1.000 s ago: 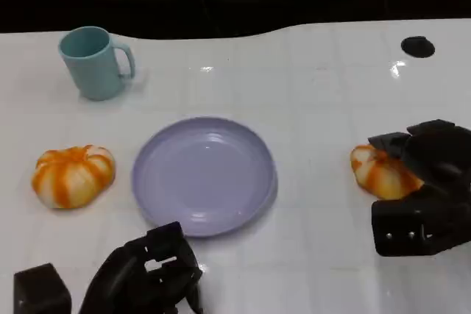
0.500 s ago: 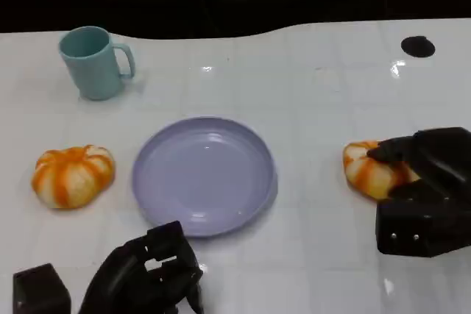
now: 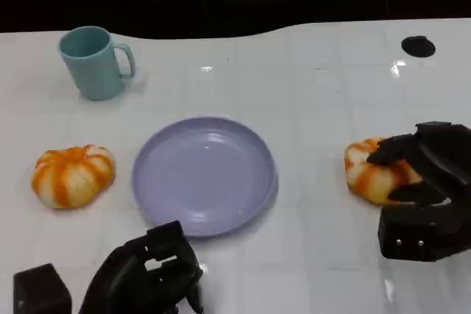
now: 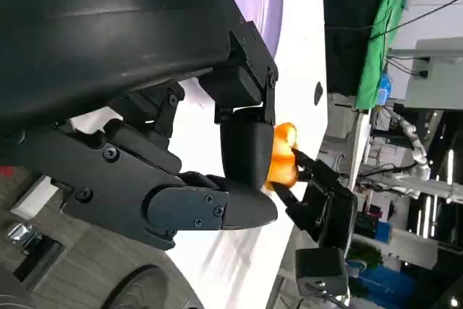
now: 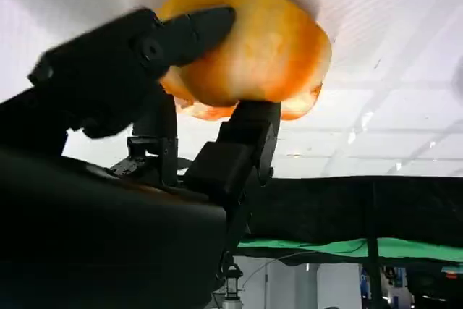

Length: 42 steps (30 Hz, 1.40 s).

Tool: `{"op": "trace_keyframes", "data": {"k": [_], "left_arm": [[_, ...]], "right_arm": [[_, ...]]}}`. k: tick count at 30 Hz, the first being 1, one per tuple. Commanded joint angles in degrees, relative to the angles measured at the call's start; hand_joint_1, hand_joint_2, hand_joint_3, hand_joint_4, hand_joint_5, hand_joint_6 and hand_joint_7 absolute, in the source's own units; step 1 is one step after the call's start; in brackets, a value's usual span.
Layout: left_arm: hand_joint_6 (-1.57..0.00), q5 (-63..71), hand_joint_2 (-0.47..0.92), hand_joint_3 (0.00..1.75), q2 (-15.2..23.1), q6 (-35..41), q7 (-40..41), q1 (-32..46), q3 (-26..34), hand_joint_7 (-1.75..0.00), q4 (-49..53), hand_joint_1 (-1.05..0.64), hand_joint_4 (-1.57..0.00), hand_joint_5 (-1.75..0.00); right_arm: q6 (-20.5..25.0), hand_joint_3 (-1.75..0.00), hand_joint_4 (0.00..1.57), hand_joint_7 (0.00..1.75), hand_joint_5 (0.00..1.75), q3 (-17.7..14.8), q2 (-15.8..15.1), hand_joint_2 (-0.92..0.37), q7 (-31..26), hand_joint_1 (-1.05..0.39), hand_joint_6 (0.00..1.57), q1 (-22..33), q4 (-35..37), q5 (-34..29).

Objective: Grasp the bread from the table and place it into the plate.

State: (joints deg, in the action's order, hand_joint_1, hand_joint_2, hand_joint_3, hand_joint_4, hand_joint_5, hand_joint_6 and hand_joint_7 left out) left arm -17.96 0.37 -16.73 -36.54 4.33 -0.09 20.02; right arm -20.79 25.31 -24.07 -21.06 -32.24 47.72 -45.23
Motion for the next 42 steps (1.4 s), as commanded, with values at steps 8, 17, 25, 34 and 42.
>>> {"op": "trace_keyframes", "data": {"k": [8,17,25,34,42], "left_arm": [[-0.72,0.5,0.77,0.5,0.7,-0.2,0.5,0.5,0.2,-1.48,-0.3,-0.58,-0.76,-1.75],[-0.73,0.7,0.76,0.51,0.7,0.2,0.8,0.5,0.1,-1.48,-0.5,-0.59,-0.77,-1.75],[-0.72,0.4,0.75,0.52,0.5,0.4,0.9,0.4,0.0,-1.48,-0.3,-0.59,-0.77,-1.75],[-0.73,0.5,0.76,0.52,0.6,0.2,0.9,0.6,0.0,-1.47,-0.4,-0.6,-0.77,-1.75],[-0.72,0.1,0.76,0.52,0.8,0.1,0.3,0.9,0.1,-1.47,-0.6,-0.59,-0.77,-1.75]], "right_arm": [[-3.1,-0.97,0.91,1.56,1.75,-0.5,0.5,-0.46,-9.7,-0.12,0.8,-0.4,1.9,0.7],[-5.1,-1.12,0.96,1.5,1.75,-1.6,1.4,-0.38,-11.3,-0.08,0.85,0.8,-2.3,2.4],[-7.7,-1.27,0.99,1.56,1.75,-2.5,3.1,-0.3,-10.6,-0.04,0.85,1.1,-6.4,4.1],[-8.9,-1.36,1.0,1.61,1.75,-2.1,8.2,-0.27,-6.4,-0.09,0.82,-0.8,-10.2,5.3],[-8.6,-1.36,1.0,1.56,1.75,0.1,13.0,-0.24,-5.3,-0.12,0.83,-3.6,-9.0,3.8]]}}
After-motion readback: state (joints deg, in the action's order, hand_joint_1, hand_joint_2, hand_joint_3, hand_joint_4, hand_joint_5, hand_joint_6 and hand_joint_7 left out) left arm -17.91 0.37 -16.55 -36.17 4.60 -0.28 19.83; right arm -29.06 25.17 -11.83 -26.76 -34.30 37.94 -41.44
